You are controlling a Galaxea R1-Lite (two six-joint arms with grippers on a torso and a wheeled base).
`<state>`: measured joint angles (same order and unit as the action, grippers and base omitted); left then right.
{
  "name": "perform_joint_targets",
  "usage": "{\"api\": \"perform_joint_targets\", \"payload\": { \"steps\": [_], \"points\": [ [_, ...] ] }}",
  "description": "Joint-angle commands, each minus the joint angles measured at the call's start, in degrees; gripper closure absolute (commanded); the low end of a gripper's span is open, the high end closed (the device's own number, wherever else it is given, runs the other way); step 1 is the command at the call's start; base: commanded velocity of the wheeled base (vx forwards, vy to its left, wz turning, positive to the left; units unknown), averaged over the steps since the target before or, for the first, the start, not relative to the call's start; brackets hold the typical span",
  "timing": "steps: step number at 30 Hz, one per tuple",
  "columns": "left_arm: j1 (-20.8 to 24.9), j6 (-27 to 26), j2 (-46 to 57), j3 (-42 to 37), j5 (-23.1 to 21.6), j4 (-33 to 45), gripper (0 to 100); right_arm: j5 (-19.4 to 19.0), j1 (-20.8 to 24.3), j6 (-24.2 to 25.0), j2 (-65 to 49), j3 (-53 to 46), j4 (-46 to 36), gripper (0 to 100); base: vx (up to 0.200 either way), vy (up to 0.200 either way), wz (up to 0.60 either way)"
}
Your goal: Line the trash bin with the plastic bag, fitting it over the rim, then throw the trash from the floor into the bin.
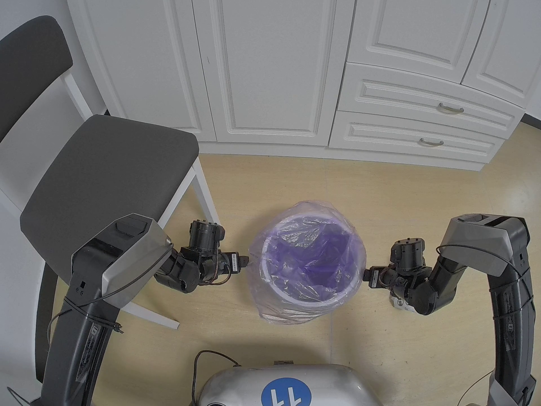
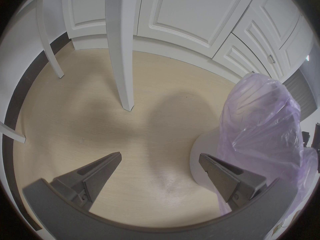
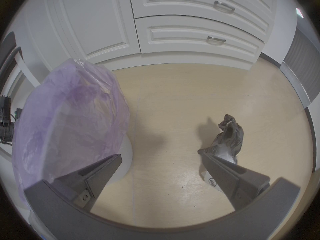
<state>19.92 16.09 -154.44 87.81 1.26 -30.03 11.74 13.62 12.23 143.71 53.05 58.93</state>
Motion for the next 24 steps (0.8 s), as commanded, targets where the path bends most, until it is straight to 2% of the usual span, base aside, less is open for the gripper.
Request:
{"api": "perform_joint_targets", "payload": {
  "steps": [1, 11, 24],
  "points": [
    [0.03, -0.27, -1.12, 0.7, 0.24, 0.23, 0, -0.75, -0.08, 0.69, 1.3, 2.58, -1.45, 0, 0.0, 0.0, 0.0],
    [-0.06, -0.53, 1.16, -3.17, 0.24, -1.53, 0, -4.18, -0.43, 1.4, 3.85, 12.6, -12.35, 0, 0.0, 0.0, 0.0],
    [-0.14, -0.62, 7.05, -9.15, -0.46, -3.29, 0, -4.8, -0.35, 8.87, 7.46, 27.81, -27.11, 0, 0.0, 0.0, 0.0]
  ]
}}
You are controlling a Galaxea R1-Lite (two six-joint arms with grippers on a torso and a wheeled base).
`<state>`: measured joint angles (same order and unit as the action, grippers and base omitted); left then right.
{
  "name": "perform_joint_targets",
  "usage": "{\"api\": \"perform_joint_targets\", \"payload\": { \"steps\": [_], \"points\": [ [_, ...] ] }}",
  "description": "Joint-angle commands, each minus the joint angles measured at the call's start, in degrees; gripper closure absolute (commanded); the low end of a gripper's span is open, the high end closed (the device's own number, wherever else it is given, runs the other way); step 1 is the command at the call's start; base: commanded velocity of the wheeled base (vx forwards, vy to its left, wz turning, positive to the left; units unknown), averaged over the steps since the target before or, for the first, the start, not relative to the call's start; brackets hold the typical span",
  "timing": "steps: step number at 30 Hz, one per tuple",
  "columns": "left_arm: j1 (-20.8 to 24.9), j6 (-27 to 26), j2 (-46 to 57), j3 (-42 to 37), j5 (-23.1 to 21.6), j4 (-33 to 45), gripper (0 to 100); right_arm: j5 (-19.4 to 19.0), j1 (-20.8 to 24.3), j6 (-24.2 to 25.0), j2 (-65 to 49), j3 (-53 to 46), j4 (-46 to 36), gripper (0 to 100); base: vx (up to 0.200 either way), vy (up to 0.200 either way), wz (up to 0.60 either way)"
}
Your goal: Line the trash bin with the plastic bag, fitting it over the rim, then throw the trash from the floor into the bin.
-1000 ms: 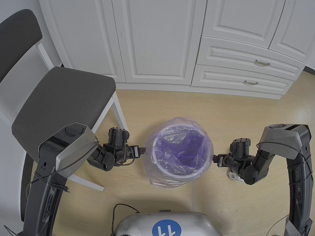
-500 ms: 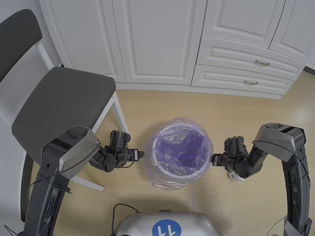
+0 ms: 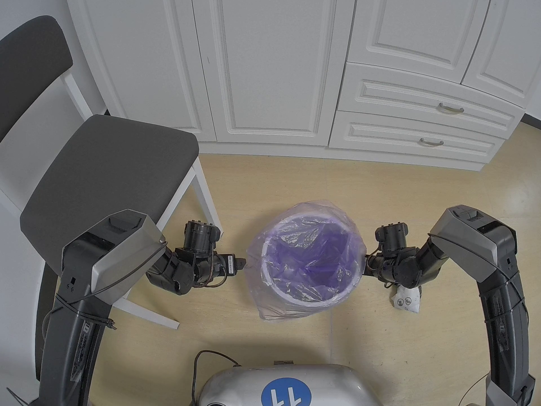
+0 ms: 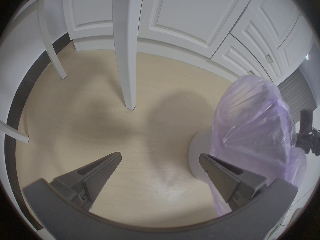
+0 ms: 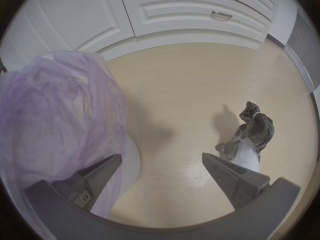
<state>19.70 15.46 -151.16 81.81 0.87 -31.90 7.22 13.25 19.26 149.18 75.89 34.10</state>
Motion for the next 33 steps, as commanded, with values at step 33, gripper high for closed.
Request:
{"api": "perform_joint_targets", "payload": {
  "steps": [33],
  "points": [
    [0.25, -6.32, 16.78, -17.74, -0.87, -18.9, 0, -1.77, -0.24, 12.99, 4.28, 16.75, -20.12, 0, 0.0, 0.0, 0.0]
  ]
}}
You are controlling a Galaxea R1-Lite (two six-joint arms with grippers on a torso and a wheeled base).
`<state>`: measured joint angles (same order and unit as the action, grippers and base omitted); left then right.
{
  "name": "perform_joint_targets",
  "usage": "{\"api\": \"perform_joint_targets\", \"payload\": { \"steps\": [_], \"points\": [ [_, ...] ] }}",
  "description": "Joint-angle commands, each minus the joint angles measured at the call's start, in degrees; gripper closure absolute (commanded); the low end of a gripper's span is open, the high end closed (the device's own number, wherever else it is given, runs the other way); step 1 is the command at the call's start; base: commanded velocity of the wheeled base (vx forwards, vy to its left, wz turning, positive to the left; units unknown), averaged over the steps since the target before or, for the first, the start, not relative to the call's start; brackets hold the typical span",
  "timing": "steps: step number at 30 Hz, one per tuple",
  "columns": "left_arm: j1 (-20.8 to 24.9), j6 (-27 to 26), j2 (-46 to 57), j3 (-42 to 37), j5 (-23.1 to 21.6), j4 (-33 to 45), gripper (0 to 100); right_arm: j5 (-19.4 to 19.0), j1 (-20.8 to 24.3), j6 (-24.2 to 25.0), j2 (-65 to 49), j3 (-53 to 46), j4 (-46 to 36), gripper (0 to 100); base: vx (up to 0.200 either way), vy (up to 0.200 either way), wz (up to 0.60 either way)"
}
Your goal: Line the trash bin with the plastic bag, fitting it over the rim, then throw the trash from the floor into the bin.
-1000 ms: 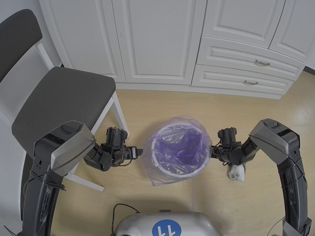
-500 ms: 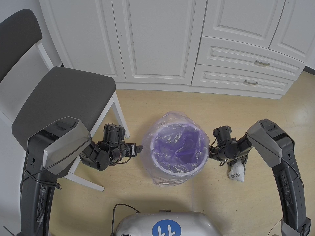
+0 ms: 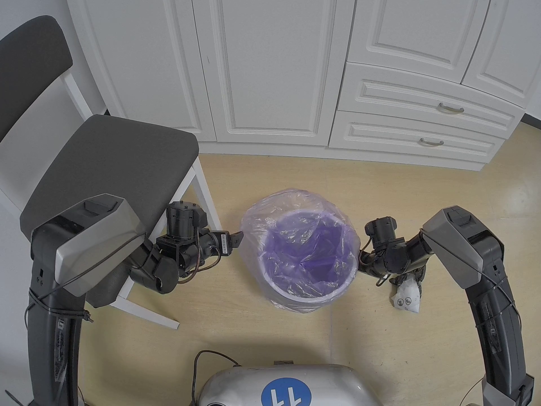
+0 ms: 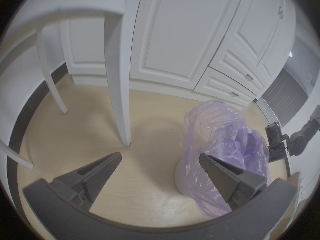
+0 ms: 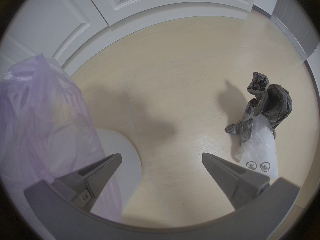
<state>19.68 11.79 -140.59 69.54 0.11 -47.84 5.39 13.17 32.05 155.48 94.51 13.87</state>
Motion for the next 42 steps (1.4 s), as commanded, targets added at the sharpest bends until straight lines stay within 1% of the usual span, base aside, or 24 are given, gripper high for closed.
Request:
{"api": "perform_joint_targets", "payload": {
  "steps": [1, 5, 6, 7, 10, 11, 12, 14, 17, 19, 20, 21, 23, 24, 25, 26, 27, 28, 29, 30, 31, 34, 37, 42],
  "points": [
    [0.36, -3.44, 7.26, -6.34, -0.11, -2.79, 0, 0.06, -0.33, 0.21, -2.72, -2.4, 0.19, 0, 0.0, 0.0, 0.0],
    [0.36, -6.34, 10.34, -9.42, -0.02, -0.33, 0, 0.06, -1.48, -0.06, -5.45, -4.07, 0.19, 0, 0.0, 0.0, 0.0],
    [-0.08, -9.06, 12.63, -10.74, 0.07, 3.89, 0, 0.06, -1.92, -0.58, -7.21, -4.95, 0.1, 0, 0.0, 0.0, 0.0],
    [-0.16, -10.38, 14.12, -11.26, -0.02, 7.05, 0, 0.06, -2.36, -0.94, -8.35, -5.48, 0.1, 0, 0.0, 0.0, 0.0],
    [-0.16, -11.52, 17.81, -11.79, -0.11, 15.84, 0, 0.06, -3.5, -2.61, -12.74, -7.85, -0.25, 0, 0.0, 0.0, 0.0],
    [-0.16, -11.52, 17.81, -11.79, -0.11, 15.84, 0, 0.06, -3.5, -2.61, -12.74, -7.85, -0.25, 0, 0.0, 0.0, 0.0],
    [0.01, -11.61, 19.13, -11.88, -0.2, 18.39, 0, -0.03, -4.03, -3.92, -15.03, -9.26, 0.01, 0, 0.0, 0.0, 0.0],
    [0.45, -11.61, 20.01, -12.14, -0.37, 18.92, 0, -0.11, -4.64, -4.8, -18.19, -10.93, 0.1, 0, 0.0, 0.0, 0.0],
    [1.77, -11.7, 21.24, -13.11, -0.29, 18.66, 0, -0.64, -4.9, -4.89, -21.97, -12.42, 0.19, 0, 0.0, 0.0, 0.0],
    [3.44, -11.35, 22.38, -14.08, -0.29, 17.6, 0, -0.64, -4.9, -4.89, -25.14, -13.83, 0.19, 0, 0.0, 0.0, 0.0],
    [3.44, -11.35, 22.38, -14.08, -0.29, 17.6, 0, -0.64, -4.9, -4.89, -25.14, -13.83, 0.19, 0, 0.0, 0.0, 0.0],
    [5.02, -11.26, 22.56, -14.78, -0.37, 15.93, 0, -0.73, -4.73, -4.98, -27.25, -15.24, 0.28, 0, 0.0, 0.0, 0.0],
    [6.43, -10.65, 21.33, -14.69, -0.2, 12.42, 0, -0.73, -4.03, -4.98, -28.21, -16.03, 0.37, 0, 0.0, 0.0, 0.0],
    [6.96, -10.29, 19.57, -14.43, -0.2, 10.04, 0, -0.73, -3.85, -4.98, -28.21, -16.12, 0.28, 0, 0.0, 0.0, 0.0],
    [6.96, -10.21, 19.22, -14.43, -0.2, 9.6, 0, -0.73, -3.76, -4.98, -28.21, -16.12, 0.28, 0, 0.0, 0.0, 0.0],
    [7.22, -8.71, 14.3, -12.93, 0.07, 4.33, 0, -0.64, -3.15, -4.98, -28.13, -16.12, 0.37, 0, 0.0, 0.0, 0.0],
    [7.22, -8.45, 13.42, -12.49, 0.24, 3.28, 0, -0.64, -3.06, -4.98, -28.04, -16.12, 0.37, 0, 0.0, 0.0, 0.0],
    [7.13, -6.95, 9.72, -10.47, 0.51, -0.77, 0, -0.64, -2.71, -4.89, -27.95, -16.2, 0.37, 0, 0.0, 0.0, 0.0],
    [6.87, -5.9, 6.39, -8.54, 0.51, -2.88, 0, -0.55, -2.44, -4.89, -27.86, -16.2, 0.37, 0, 0.0, 0.0, 0.0],
    [6.87, -5.81, 6.03, -8.36, 0.51, -2.96, 0, -0.55, -2.44, -4.89, -27.86, -16.2, 0.37, 0, 0.0, 0.0, 0.0],
    [6.52, -5.28, 2.69, -5.99, 0.42, -2.79, 0, -0.55, -2.36, -4.89, -27.86, -16.2, 0.45, 0, 0.0, 0.0, 0.0],
    [5.29, -4.67, -1.0, -3.18, 0.33, -2.61, 0, -0.55, -2.27, -4.89, -27.95, -16.2, 0.45, 0, 0.0, 0.0, 0.0],
    [4.23, -4.05, -2.58, -1.16, 0.33, -2.44, 0, -0.64, -2.27, -4.89, -28.04, -16.2, 0.45, 0, 0.0, 0.0, 0.0],
    [3.18, -3.97, -3.02, -0.45, 0.24, -2.35, 0, -0.64, -2.36, -4.89, -28.04, -16.2, 0.72, 0, 0.0, 0.0, 0.0]
  ]
}}
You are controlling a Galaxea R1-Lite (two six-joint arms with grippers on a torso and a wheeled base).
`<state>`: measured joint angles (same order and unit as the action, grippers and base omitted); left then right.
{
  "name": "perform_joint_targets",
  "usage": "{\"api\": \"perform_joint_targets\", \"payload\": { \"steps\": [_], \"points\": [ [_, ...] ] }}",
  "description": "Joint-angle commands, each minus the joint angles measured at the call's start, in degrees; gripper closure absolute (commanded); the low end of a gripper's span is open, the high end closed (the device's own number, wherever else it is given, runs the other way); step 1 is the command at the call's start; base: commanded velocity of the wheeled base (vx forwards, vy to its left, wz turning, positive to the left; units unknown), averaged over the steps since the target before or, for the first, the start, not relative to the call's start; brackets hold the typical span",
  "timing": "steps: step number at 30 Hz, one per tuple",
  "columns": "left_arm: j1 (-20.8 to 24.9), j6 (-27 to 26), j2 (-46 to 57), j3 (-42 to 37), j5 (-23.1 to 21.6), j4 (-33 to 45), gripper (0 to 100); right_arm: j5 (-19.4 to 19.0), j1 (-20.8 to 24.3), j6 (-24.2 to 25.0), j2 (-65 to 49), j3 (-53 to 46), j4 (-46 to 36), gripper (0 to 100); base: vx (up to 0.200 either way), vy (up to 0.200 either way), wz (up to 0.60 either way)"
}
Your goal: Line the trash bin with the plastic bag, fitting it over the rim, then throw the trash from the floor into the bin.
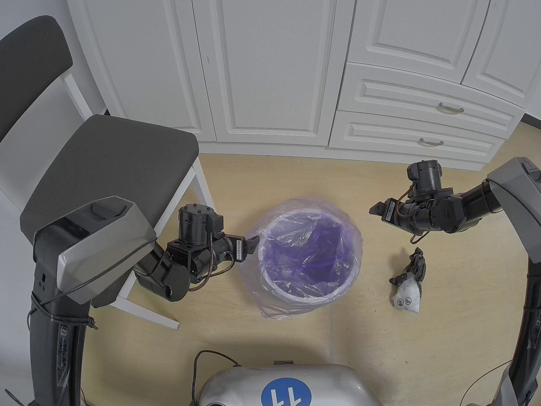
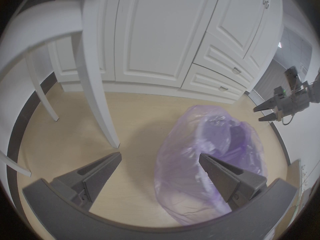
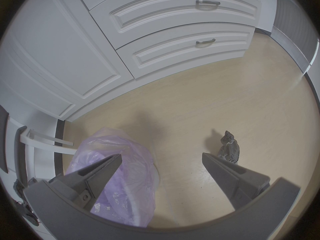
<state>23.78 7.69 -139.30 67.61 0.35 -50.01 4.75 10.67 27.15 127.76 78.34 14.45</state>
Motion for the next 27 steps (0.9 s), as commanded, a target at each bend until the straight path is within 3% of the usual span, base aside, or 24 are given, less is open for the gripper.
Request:
{"api": "perform_joint_targets", "payload": {
  "steps": [1, 15, 18, 21, 27],
  "points": [
    [-1.02, 0.13, -4.58, 1.74, 0.0, -0.18, 0, -0.01, 0.14, 0.01, -0.32, -0.11, 0.5, 0, 0.0, 0.0, 0.0],
    [-1.99, 2.5, -9.85, 6.39, -0.71, 1.58, 0, -0.01, 0.14, 0.01, -0.05, -0.91, 1.9, 0, 0.0, 0.0, 0.0],
    [-1.99, 3.21, -10.55, 7.98, -0.79, 3.6, 0, -0.01, 0.14, -0.08, 0.12, -0.91, 2.17, 0, 0.0, 0.0, 0.0],
    [-1.9, 4.7, -13.72, 14.04, -2.9, 8.61, 0, -0.01, 0.14, 0.01, 1.62, -0.38, 2.25, 0, 0.0, 0.0, 0.0],
    [-1.99, 4.44, -17.67, 22.39, -2.73, 17.05, 0, -0.1, -0.12, -0.08, 4.61, 0.06, 3.31, 0, 0.0, 0.0, 0.0]
  ]
}}
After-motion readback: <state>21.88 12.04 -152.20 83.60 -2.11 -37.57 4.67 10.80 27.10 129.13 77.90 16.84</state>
